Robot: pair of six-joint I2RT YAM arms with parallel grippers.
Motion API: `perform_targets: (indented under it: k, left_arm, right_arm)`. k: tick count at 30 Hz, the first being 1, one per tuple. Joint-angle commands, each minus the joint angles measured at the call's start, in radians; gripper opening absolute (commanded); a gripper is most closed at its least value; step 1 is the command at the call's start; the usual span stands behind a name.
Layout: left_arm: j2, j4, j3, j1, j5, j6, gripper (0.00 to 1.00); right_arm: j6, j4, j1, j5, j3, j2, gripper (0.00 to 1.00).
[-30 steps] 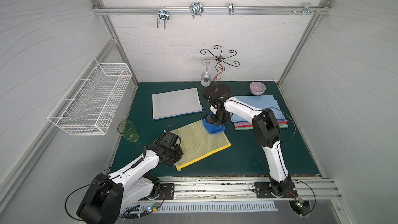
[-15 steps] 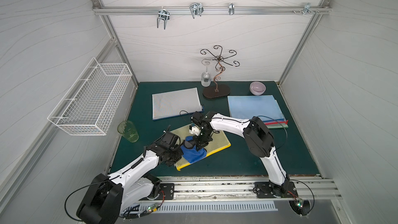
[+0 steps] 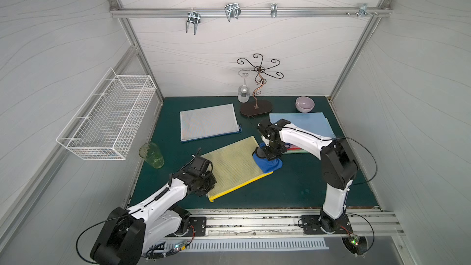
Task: Wipe the document bag
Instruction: Wipe the dirt from the document bag.
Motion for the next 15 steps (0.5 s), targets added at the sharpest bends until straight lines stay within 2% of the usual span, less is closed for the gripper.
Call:
perform_targets:
  k: [1, 5, 9, 11, 15]
  left_arm:
    - [0.002, -0.077, -0.003, 0.01, -0.045, 0.025, 0.0]
    - [0.017, -0.068, -0.004, 0.01, -0.035, 0.029, 0.0]
    - [0.006, -0.068, -0.013, 0.013, -0.037, 0.024, 0.0]
    - [0.001, -0.075, -0.011, 0.014, -0.037, 0.027, 0.0]
    - [-0.004, -0.1, 0.003, 0.019, -0.043, 0.041, 0.0]
  right_arm:
    - [-0.044, 0.042, 0.091, -0.226, 0.169, 0.041, 0.0]
    - [0.009, 0.077, 0.137, -0.454, 0.374, 0.227, 0.0]
    - [0.049, 0.097, 0.165, -0.562, 0.526, 0.426, 0.0]
    - [0.063, 0.114, 0.16, -0.55, 0.543, 0.475, 0.0]
    - [0.055, 0.045, 0.09, -0.344, 0.499, 0.47, 0.0]
